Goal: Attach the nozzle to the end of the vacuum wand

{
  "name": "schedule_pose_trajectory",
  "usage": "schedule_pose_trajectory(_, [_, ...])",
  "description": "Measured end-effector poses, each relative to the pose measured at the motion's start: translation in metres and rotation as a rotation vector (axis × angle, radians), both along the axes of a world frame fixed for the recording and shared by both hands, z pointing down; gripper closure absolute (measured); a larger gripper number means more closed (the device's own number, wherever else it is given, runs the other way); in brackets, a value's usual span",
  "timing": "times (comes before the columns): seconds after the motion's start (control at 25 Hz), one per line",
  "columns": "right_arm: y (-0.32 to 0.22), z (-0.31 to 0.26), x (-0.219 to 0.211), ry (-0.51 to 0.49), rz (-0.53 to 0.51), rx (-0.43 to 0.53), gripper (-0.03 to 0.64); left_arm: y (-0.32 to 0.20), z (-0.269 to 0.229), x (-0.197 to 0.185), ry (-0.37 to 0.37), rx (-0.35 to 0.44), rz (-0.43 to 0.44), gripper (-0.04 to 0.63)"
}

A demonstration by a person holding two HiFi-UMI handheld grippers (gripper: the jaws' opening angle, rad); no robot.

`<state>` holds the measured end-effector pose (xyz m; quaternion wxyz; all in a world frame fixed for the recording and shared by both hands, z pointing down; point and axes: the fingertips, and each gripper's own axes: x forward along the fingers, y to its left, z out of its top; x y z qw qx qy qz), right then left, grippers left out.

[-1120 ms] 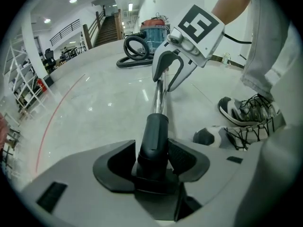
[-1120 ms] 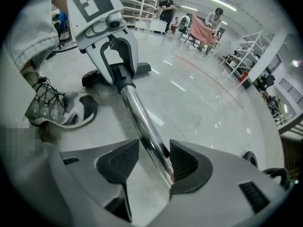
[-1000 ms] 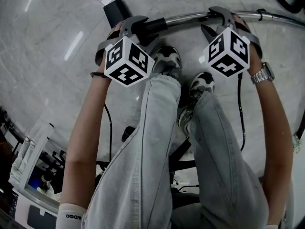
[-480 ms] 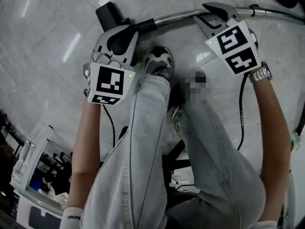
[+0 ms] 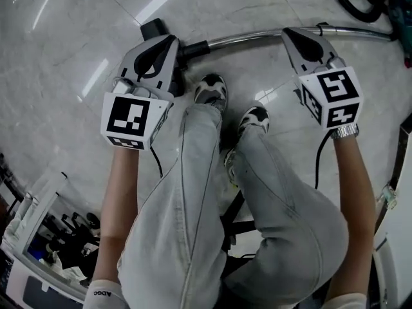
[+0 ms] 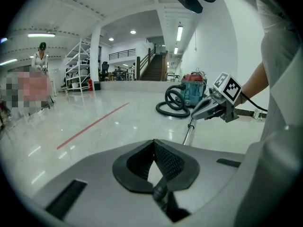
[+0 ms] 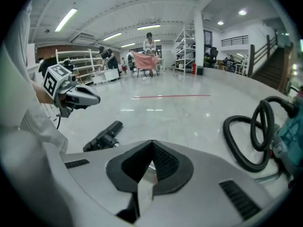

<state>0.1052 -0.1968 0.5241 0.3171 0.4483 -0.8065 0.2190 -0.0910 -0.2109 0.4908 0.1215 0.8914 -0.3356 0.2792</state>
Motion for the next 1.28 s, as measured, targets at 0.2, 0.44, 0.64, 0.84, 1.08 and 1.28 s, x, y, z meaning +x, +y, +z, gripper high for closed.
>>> schedule_pose_trajectory(0.2, [0.008, -0.068, 0.029, -0.092, 0.145, 0.036, 0.614, -0.003, -0.079, -0.021, 0.081, 0.04, -0.074, 0.584])
schedule_pose_trajectory(0.44, [0.003, -0.165, 0.038, -0.109, 0.162, 0.174, 0.614, -0.003, -0.166, -0.053, 0.141, 0.146, -0.171, 0.584])
schedule_pose_trajectory(0.64, [0.012, -0.247, 0.036, -0.107, 0.147, 0.279, 0.614, 0.007, -0.235, -0.065, 0.128, 0.238, -0.178, 0.584])
schedule_pose_trajectory(0.84, [0.029, -0.323, 0.026, -0.12, 0.119, 0.387, 0.613, 0.018, -0.326, -0.068, 0.215, 0.369, -0.212, 0.584])
schedule_pose_trajectory(1.08, [0.062, -0.392, 0.014, -0.163, 0.129, 0.491, 0.612, 0.058, -0.4, -0.057, 0.251, 0.463, -0.181, 0.584])
schedule_pose_trajectory(1.28, [0.097, -0.422, -0.008, -0.196, 0.126, 0.531, 0.613, 0.098, -0.425, -0.052, 0.277, 0.487, -0.178, 0.584])
